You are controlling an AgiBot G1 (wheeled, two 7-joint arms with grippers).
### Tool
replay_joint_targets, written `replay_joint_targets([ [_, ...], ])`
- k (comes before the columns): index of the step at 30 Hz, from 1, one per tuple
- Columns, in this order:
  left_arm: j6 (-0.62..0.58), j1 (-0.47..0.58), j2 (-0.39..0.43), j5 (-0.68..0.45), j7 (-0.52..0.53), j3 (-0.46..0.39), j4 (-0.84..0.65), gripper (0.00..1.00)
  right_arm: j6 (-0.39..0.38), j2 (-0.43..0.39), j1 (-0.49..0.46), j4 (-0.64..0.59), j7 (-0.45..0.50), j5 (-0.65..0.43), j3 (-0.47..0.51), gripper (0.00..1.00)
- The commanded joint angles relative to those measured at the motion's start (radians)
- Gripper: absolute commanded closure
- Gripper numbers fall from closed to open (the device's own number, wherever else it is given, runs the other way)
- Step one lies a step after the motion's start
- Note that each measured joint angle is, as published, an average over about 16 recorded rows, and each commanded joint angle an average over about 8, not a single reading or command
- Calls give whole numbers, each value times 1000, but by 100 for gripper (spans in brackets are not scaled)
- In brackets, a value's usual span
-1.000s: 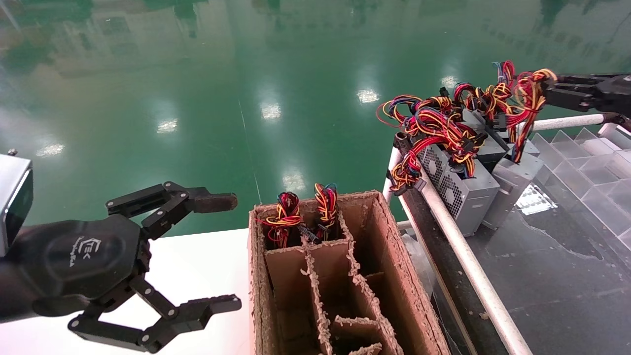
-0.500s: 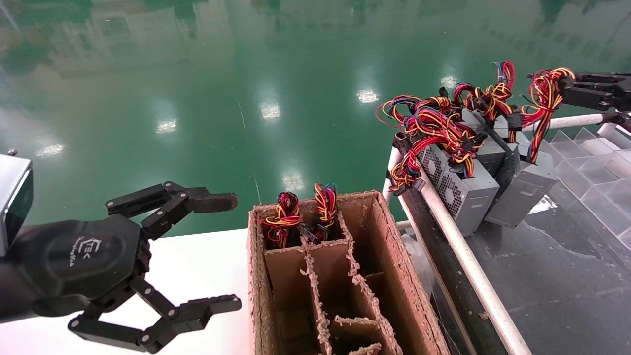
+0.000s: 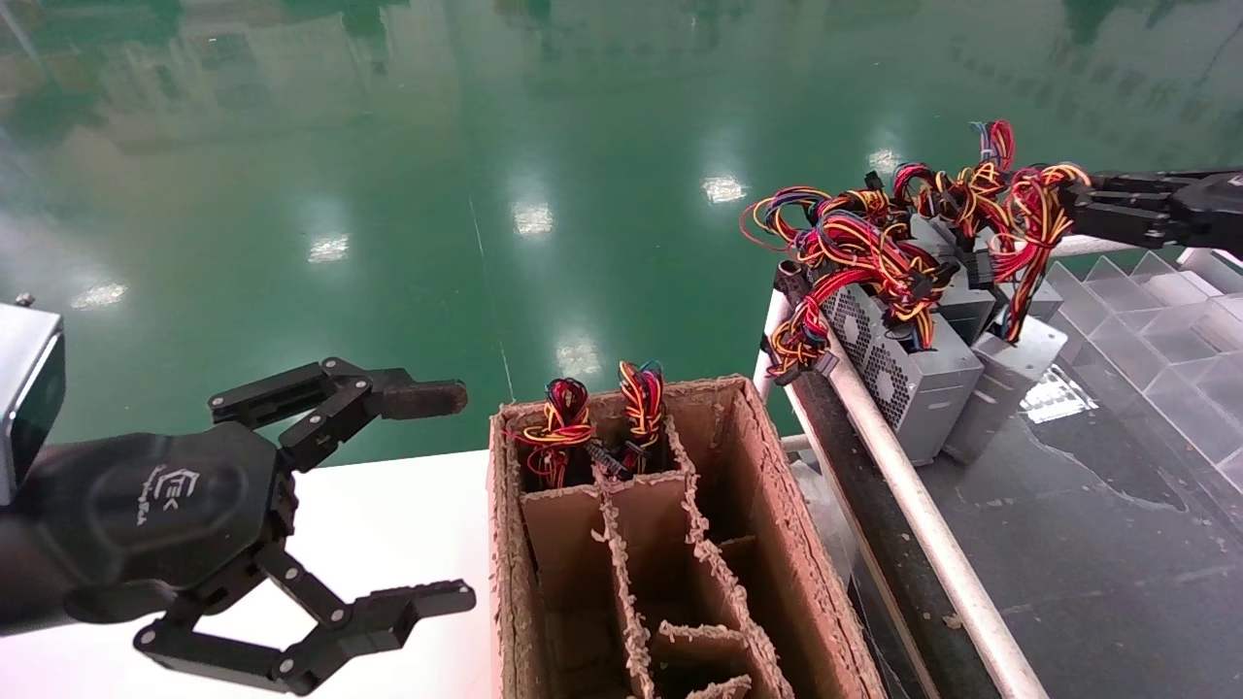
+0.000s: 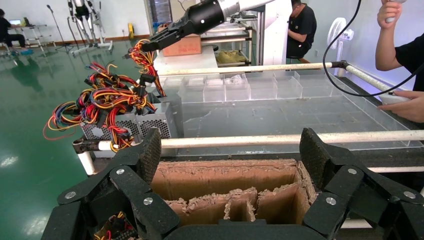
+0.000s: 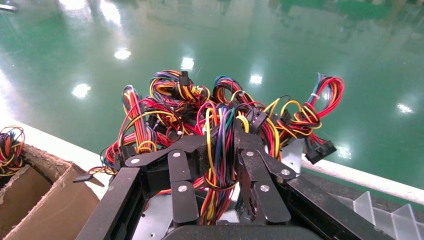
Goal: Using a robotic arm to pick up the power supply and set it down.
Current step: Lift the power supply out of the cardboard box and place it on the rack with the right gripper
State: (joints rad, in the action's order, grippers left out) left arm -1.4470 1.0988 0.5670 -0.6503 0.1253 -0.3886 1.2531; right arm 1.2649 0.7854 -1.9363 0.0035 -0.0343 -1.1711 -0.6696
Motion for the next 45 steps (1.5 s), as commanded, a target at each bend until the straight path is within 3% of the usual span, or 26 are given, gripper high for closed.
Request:
replay_joint_targets([
  [1,0,0,0,0,0,0,0,0,-3,7,3,-2,1,2,2,100],
  [16,0,0,0,0,0,0,0,0,-27,-16,4,-9,-5,1,1,100],
  [33,0,0,0,0,0,0,0,0,62,-69,-22,12,-7,-11,-8,100],
  [45,0,0,0,0,0,0,0,0,80,-41,-30,11,-1,-21,-15,100],
])
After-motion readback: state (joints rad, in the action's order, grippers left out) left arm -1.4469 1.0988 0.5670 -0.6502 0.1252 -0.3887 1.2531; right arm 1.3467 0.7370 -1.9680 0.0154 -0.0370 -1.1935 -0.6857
